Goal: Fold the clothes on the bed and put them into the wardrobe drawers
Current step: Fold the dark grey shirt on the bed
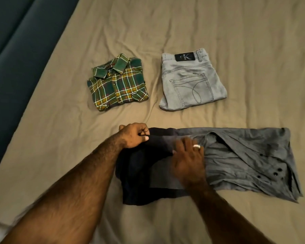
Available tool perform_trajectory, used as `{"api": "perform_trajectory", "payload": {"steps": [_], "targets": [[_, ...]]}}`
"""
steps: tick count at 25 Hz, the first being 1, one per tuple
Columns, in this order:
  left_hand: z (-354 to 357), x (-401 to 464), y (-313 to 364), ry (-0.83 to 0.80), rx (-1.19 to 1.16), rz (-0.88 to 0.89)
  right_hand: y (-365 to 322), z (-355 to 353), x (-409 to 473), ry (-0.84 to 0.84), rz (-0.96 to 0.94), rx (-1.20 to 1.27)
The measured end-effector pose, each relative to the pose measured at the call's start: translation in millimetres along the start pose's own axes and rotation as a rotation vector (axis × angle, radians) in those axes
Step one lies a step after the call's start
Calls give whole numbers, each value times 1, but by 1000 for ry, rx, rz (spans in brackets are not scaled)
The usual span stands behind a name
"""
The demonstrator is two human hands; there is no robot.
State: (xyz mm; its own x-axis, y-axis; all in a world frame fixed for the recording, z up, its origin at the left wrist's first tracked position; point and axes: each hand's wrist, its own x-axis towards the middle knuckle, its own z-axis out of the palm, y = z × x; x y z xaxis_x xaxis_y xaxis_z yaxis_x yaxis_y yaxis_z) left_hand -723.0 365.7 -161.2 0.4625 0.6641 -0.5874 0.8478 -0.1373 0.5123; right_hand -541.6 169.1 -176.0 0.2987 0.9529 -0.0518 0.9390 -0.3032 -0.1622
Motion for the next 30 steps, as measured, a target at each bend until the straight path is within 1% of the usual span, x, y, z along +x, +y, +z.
{"api": "perform_trajectory", "payload": {"steps": [1, 2, 4, 5, 6, 7, 8, 9, 10, 11, 12, 13, 14, 15, 16, 17, 18, 19, 20, 21, 22, 23, 24, 26, 27, 28, 30], "targets": [[-2, 1, 2, -30, 11, -3, 1, -5, 16, -32, 35, 22], [-2, 2, 0, -35, 60, -11, -1, -7, 29, -137, 35, 46], [4, 1, -4, 51, 275, -58, -4, -2, 36, -346, -69, 38], [8, -1, 1, 115, 428, -85, 0, -1, 27, -338, -115, 58], [14, -6, 3, 181, 568, -104, 3, 0, 15, -236, -112, 126], [23, -9, 12, 270, 627, -65, 10, 0, 2, -65, -37, 212], [35, -11, 26, 374, 601, 49, 24, -5, -7, 94, 114, 306], [50, -15, 36, 462, 501, 198, 33, -9, -12, 223, 331, 420], [68, -17, 55, 509, 383, 366, 49, -15, -14, 314, 620, 542], [91, -18, 80, 509, 302, 486, 80, -12, -16, 367, 937, 637], [110, -22, 93, 482, 263, 516, 98, -9, -18, 368, 1231, 714], [131, -23, 109, 441, 278, 482, 120, -5, -22, 371, 1456, 779], [145, -23, 116, 404, 325, 421, 134, -1, -24, 400, 1608, 884], [164, -20, 133, 360, 375, 363, 159, -1, -29, 449, 1708, 1019], [172, -19, 136, 327, 412, 301, 173, 1, -30, 509, 1751, 1176], [178, -16, 141, 329, 445, 260, 191, 5, -34, 558, 1774, 1308], [186, -12, 151, 328, 461, 249, 216, -1, -42, 538, 1776, 1395], [184, -10, 148, 340, 461, 248, 227, -1, -43, 454, 1721, 1447], [184, -12, 149, 352, 459, 248, 239, -2, -49, 365, 1639, 1454], [184, -14, 148, 357, 462, 249, 245, -4, -50, 310, 1533, 1393], [187, -16, 154, 378, 472, 252, 255, -5, -52, 318, 1466, 1257], [191, -16, 163, 396, 489, 262, 266, -11, -53, 417, 1439, 1059], [193, -19, 160, 398, 492, 262, 267, -18, -50, 494, 1409, 910], [197, -22, 164, 395, 520, 265, 275, -40, -38, 599, 1255, 752], [201, -22, 166, 390, 543, 255, 284, -45, -32, 620, 1149, 760], [208, -23, 172, 392, 549, 231, 297, -49, -27, 658, 1042, 854], [214, -29, 176, 406, 507, 143, 313, -51, -13, 744, 912, 1106]]}}
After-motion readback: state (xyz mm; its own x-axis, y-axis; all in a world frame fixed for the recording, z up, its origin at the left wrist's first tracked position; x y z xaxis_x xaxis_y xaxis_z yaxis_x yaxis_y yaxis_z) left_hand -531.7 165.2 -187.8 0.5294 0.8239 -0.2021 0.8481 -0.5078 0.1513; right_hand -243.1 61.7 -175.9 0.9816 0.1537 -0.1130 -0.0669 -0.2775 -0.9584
